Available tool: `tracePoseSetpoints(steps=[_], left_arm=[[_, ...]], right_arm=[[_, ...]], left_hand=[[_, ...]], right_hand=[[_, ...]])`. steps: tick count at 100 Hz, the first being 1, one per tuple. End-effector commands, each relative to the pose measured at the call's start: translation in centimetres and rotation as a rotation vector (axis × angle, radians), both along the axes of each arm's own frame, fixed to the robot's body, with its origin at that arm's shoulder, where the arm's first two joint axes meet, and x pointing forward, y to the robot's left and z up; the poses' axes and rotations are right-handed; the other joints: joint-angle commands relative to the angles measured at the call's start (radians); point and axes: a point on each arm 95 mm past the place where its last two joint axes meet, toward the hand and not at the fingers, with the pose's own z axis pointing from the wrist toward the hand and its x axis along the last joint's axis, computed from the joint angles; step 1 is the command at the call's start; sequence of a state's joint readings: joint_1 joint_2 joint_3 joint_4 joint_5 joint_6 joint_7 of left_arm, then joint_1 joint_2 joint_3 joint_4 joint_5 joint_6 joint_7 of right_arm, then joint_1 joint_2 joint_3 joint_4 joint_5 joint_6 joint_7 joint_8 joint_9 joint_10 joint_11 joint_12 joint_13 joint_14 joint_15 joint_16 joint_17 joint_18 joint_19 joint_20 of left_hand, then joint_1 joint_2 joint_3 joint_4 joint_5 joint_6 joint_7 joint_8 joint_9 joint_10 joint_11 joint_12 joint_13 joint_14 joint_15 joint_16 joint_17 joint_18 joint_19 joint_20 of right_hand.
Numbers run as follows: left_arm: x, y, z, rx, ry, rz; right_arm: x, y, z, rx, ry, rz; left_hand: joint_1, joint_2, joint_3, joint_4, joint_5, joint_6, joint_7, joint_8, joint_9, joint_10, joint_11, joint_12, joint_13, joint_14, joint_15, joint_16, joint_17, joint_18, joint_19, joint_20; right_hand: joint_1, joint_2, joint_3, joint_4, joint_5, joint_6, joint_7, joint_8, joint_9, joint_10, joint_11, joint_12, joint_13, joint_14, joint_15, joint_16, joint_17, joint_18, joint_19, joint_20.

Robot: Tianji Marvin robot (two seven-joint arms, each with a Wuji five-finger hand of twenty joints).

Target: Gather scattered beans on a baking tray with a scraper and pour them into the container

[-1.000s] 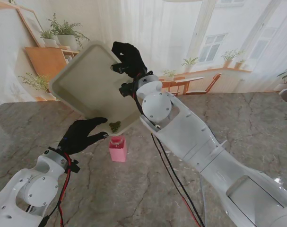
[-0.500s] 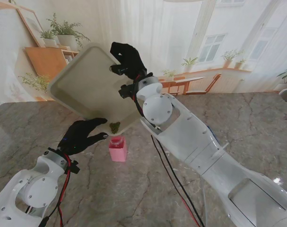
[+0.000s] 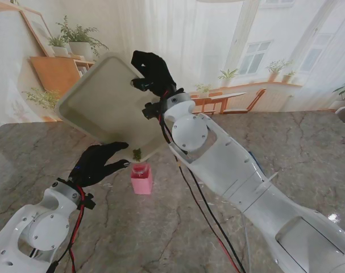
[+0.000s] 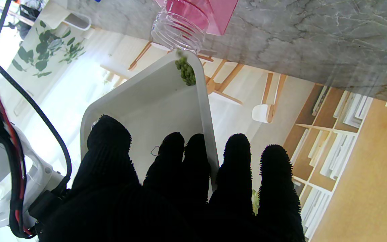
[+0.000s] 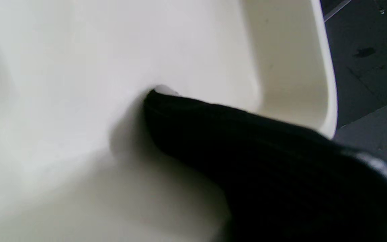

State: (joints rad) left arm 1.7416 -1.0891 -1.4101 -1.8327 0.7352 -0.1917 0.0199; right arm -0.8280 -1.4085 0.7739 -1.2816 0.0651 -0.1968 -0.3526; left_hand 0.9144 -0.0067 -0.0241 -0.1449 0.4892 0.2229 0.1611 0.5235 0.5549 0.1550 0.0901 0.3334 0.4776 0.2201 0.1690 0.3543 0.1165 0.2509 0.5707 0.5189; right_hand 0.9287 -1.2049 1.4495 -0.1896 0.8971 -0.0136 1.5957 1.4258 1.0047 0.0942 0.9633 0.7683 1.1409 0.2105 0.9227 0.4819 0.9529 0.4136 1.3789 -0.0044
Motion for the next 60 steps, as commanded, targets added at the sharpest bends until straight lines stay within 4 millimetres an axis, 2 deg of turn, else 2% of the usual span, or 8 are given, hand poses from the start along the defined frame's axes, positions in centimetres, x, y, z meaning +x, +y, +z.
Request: tracePoseSetpoints(steps=[1,60], left_arm=[[-0.18,-0.16,-0.03,-0.004,-0.001,0.003],[-0.60,-0.19,0.02,0.002,-0.007,0.011]], right_arm=[[-0.58,0.49,0.50,0.008,-0.017,0.030],[-1.34,0.58,0.57,0.020,-0.041,0.040]], left_hand=[[0.025,0.047,-0.016,0.104,-0.004,-0.014,-0.010,-0.002,-0.006,0.016,0.006,0.008,-0.003,-0.024,-0.006,-0.004,-0.007,0.022,-0.005,0.039],[0.025,0.047,-0.015,0.104,-0.004,-0.015,-0.010,-0.003,-0.005,0.017,0.007,0.008,-0.003,-0.023,-0.006,-0.004,-0.007,0.024,-0.005,0.039]], right_hand=[[0.131,0.086,0.120,0.115,0.021,-0.027,0.037,0.015,0.089,-0.198,0.157,0.087,0.103,-0.169,0.171,0.085,0.127,-0.224,0.338,0.160],[0.129,0.089,0.120,0.118,0.021,-0.030,0.037,0.016,0.091,-0.202,0.153,0.087,0.106,-0.171,0.167,0.089,0.128,-0.234,0.342,0.169]])
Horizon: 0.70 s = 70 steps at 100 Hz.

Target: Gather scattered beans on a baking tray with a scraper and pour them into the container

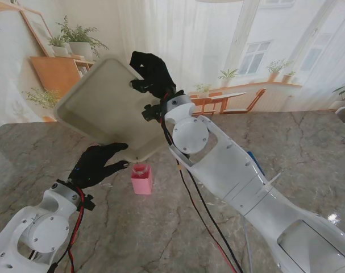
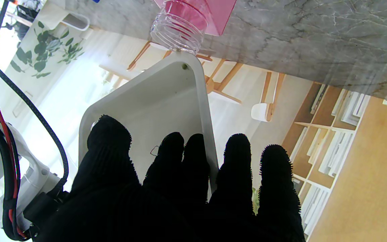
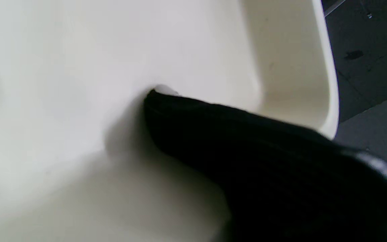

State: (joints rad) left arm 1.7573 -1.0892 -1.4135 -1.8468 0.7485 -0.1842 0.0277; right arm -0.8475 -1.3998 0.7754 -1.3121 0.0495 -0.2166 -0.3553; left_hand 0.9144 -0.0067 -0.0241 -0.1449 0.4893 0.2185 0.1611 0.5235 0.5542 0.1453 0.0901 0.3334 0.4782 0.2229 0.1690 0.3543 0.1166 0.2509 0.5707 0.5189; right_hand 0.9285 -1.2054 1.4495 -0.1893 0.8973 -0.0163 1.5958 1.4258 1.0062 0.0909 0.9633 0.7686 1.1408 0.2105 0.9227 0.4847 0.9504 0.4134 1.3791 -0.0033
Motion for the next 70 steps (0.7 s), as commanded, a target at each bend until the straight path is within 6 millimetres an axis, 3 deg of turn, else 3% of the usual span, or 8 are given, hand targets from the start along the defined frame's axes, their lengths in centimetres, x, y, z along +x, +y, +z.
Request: tracePoseSetpoints(steps=[1,41,70], left_arm=[[-0.2,-0.2,0.0,-0.005,-0.001,0.005],[-0.5,-0.2,0.2,-0.003,-0.018,0.007],[-0.5,-0.2,0.6,-0.004,-0.050,0.011]], right_arm=[[-0.6,0.5,0.5,0.013,-0.016,0.023],[-1.6,0.4,1.0,0.018,-0.048,0.012],[-0.7,0.3,1.4,0.041,0.006,-0.087]], left_hand=[[0.024,0.048,-0.016,0.104,-0.004,-0.010,-0.010,-0.003,-0.005,0.028,0.006,0.008,-0.004,-0.025,-0.006,-0.004,-0.007,0.024,-0.005,0.039],[0.024,0.047,-0.016,0.104,-0.004,-0.011,-0.010,-0.003,-0.004,0.025,0.007,0.008,-0.002,-0.026,-0.005,-0.004,-0.007,0.024,-0.005,0.040],[0.023,0.054,-0.016,0.104,-0.011,-0.011,-0.012,-0.003,-0.022,0.022,0.001,0.006,-0.018,-0.032,-0.012,-0.007,-0.014,0.029,-0.011,0.038]], right_hand=[[0.129,0.090,0.120,0.117,0.021,-0.027,0.037,0.016,0.090,-0.199,0.153,0.086,0.105,-0.171,0.167,0.086,0.131,-0.235,0.341,0.168],[0.129,0.091,0.120,0.119,0.021,-0.027,0.037,0.016,0.090,-0.199,0.152,0.087,0.107,-0.173,0.167,0.088,0.132,-0.243,0.345,0.173],[0.132,0.086,0.120,0.118,0.021,-0.025,0.037,0.017,0.090,-0.198,0.152,0.087,0.107,-0.169,0.166,0.088,0.132,-0.242,0.345,0.174]])
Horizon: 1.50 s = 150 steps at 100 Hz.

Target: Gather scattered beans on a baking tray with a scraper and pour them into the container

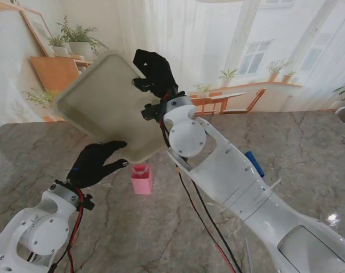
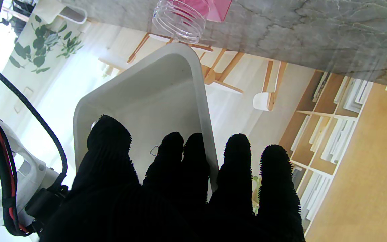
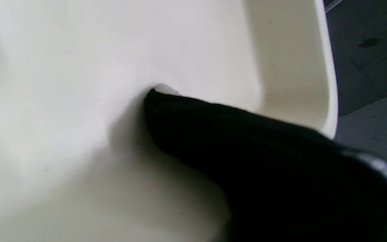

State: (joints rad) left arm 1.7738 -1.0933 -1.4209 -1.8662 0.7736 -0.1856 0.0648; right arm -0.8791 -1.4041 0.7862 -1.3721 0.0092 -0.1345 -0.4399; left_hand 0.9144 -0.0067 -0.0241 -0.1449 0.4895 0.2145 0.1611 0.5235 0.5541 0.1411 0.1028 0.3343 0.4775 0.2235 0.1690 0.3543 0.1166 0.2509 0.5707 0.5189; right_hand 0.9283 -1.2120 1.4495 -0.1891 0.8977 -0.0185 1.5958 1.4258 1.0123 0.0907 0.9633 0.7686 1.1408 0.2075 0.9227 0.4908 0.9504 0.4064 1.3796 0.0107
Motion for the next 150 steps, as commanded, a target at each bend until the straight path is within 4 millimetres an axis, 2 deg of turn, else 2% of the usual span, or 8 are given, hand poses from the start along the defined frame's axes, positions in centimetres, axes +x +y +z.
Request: tracePoseSetpoints(steps=[1,35,52,80,83,91,125,150], left_arm=[[0.0,-0.1,0.1,-0.005,-0.009,0.000],[0.3,-0.1,0.6,-0.003,-0.052,0.015],[0.7,0.0,1.0,-0.002,-0.070,0.019],[1.0,0.2,0.8,-0.003,-0.049,0.026],[1.0,0.2,0.7,-0.003,-0.042,0.025],[1.2,0.3,0.5,-0.002,-0.027,0.023],[1.4,0.3,-0.2,-0.004,0.010,0.023],[1.5,0.5,-0.8,-0.004,0.042,0.032]], right_arm=[[0.2,0.4,1.0,0.023,0.004,-0.002],[3.5,-0.8,1.3,0.033,0.154,-0.147],[5.7,-1.9,0.8,0.044,0.261,-0.226],[8.6,-5.4,-0.2,0.098,0.459,-0.368],[8.8,-5.9,-0.4,0.102,0.477,-0.383],[9.1,-7.2,-0.9,0.115,0.525,-0.420],[9.6,-12.9,-4.3,0.089,0.667,-0.541],[9.4,-16.2,-8.5,0.071,0.810,-0.587]], left_hand=[[0.023,0.054,-0.016,0.104,-0.013,-0.007,-0.013,-0.003,-0.024,0.026,-0.012,0.005,-0.020,-0.033,-0.013,-0.007,-0.015,0.029,-0.011,0.038],[0.019,0.076,-0.016,0.105,-0.070,-0.020,-0.035,-0.009,-0.141,0.021,-0.042,-0.015,-0.120,-0.033,-0.046,-0.026,-0.057,0.029,-0.055,0.022],[0.017,0.090,-0.016,0.107,-0.143,-0.025,-0.063,-0.019,-0.214,0.018,-0.060,-0.031,-0.165,-0.032,-0.058,-0.035,-0.079,0.028,-0.082,0.013],[0.016,0.086,-0.018,0.107,-0.135,-0.022,-0.057,-0.019,-0.163,0.027,-0.036,-0.031,-0.145,-0.030,-0.046,-0.036,-0.066,0.030,-0.087,0.017],[0.016,0.084,-0.018,0.107,-0.110,-0.020,-0.047,-0.016,-0.159,0.027,-0.036,-0.031,-0.140,-0.031,-0.044,-0.036,-0.063,0.031,-0.086,0.018],[0.016,0.083,-0.018,0.107,-0.103,-0.019,-0.045,-0.016,-0.155,0.026,-0.036,-0.031,-0.135,-0.031,-0.043,-0.036,-0.060,0.032,-0.085,0.021],[0.017,0.081,-0.018,0.107,-0.098,-0.020,-0.044,-0.017,-0.143,0.025,-0.035,-0.028,-0.119,-0.031,-0.039,-0.033,-0.055,0.031,-0.081,0.027],[0.018,0.079,-0.017,0.107,-0.093,-0.021,-0.042,-0.017,-0.134,0.025,-0.034,-0.027,-0.111,-0.029,-0.037,-0.032,-0.051,0.033,-0.077,0.030]], right_hand=[[0.132,0.093,0.120,0.118,0.021,-0.023,0.037,0.017,0.084,-0.198,0.152,0.087,0.106,-0.166,0.166,0.082,0.131,-0.235,0.343,0.158],[0.133,0.090,0.120,0.120,0.021,-0.020,0.037,0.016,0.084,-0.195,0.152,0.090,0.106,-0.166,0.168,0.081,0.132,-0.234,0.346,0.157],[0.133,0.090,0.120,0.121,0.021,-0.020,0.037,0.015,0.082,-0.194,0.153,0.093,0.106,-0.166,0.169,0.080,0.132,-0.234,0.346,0.156],[0.141,0.075,0.120,0.117,0.020,-0.011,0.037,0.015,0.080,-0.189,0.157,0.096,0.099,-0.156,0.177,0.079,0.133,-0.224,0.348,0.152],[0.141,0.075,0.120,0.117,0.021,-0.010,0.037,0.015,0.080,-0.189,0.157,0.095,0.100,-0.156,0.178,0.079,0.133,-0.224,0.348,0.152],[0.143,0.072,0.120,0.117,0.021,-0.010,0.038,0.015,0.080,-0.186,0.158,0.096,0.100,-0.153,0.181,0.077,0.134,-0.222,0.350,0.151],[0.146,0.064,0.120,0.116,0.021,-0.004,0.038,0.013,0.079,-0.181,0.159,0.096,0.097,-0.149,0.189,0.074,0.135,-0.221,0.355,0.149],[0.151,0.053,0.120,0.112,0.019,0.005,0.038,0.012,0.076,-0.173,0.159,0.096,0.093,-0.138,0.194,0.072,0.136,-0.216,0.360,0.149]])
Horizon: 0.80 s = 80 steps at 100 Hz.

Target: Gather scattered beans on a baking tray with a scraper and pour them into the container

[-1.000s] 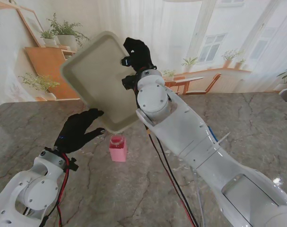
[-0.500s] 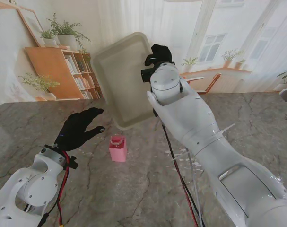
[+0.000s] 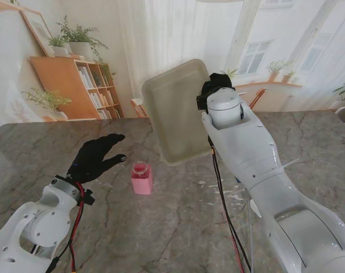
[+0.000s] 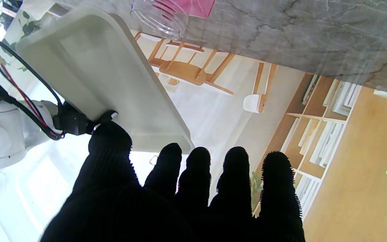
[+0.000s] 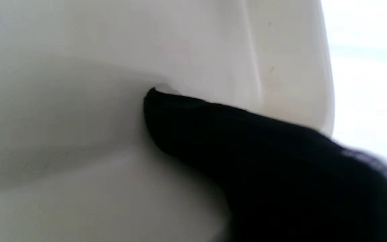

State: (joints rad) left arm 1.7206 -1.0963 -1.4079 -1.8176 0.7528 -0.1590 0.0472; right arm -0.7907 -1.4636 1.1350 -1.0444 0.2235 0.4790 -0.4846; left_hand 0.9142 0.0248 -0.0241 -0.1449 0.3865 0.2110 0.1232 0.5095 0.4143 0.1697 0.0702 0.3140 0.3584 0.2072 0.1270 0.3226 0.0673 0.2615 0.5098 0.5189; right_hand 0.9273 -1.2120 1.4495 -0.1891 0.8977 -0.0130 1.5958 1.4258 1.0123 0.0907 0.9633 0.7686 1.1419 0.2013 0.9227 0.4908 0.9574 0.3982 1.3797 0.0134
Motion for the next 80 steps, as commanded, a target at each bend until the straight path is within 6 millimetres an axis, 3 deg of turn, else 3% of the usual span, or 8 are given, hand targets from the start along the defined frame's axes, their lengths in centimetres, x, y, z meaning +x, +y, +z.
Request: tracePoseSetpoints(steps=[1,42,80], left_arm=[[0.0,0.0,-0.5,0.000,0.018,0.004],[0.5,-0.3,-0.7,-0.018,0.034,0.007],[0.9,-0.4,-1.3,-0.037,0.055,0.019]], right_arm=[[-0.2,-1.5,-2.7,0.002,0.072,-0.009],[-1.5,-3.2,-10.3,0.102,0.319,-0.060],[-2.1,-3.1,-13.9,0.153,0.452,-0.062]], left_hand=[[0.018,0.048,-0.017,0.107,0.010,-0.017,-0.004,-0.003,0.005,-0.004,-0.002,-0.007,0.008,-0.013,0.005,0.000,-0.002,0.022,-0.016,0.030],[0.019,0.046,-0.017,0.107,0.014,-0.016,-0.003,-0.003,0.010,-0.003,-0.001,-0.005,0.014,-0.011,0.006,0.002,0.000,0.021,-0.015,0.031],[0.020,0.045,-0.017,0.107,0.017,-0.016,-0.002,-0.003,0.014,-0.003,-0.001,-0.005,0.019,-0.010,0.008,0.004,0.000,0.023,-0.015,0.031]], right_hand=[[0.153,0.052,0.120,0.112,0.019,0.000,0.038,0.012,0.075,-0.173,0.159,0.096,0.091,-0.132,0.194,0.072,0.130,-0.208,0.360,0.146],[0.165,0.025,0.120,0.101,0.007,0.025,0.035,0.011,0.066,-0.146,0.157,0.097,0.082,-0.105,0.217,0.070,0.138,-0.247,0.394,0.175],[0.161,0.028,0.120,0.097,-0.042,0.041,0.009,0.005,0.036,-0.117,0.141,0.095,0.067,-0.094,0.223,0.067,0.140,-0.271,0.398,0.185]])
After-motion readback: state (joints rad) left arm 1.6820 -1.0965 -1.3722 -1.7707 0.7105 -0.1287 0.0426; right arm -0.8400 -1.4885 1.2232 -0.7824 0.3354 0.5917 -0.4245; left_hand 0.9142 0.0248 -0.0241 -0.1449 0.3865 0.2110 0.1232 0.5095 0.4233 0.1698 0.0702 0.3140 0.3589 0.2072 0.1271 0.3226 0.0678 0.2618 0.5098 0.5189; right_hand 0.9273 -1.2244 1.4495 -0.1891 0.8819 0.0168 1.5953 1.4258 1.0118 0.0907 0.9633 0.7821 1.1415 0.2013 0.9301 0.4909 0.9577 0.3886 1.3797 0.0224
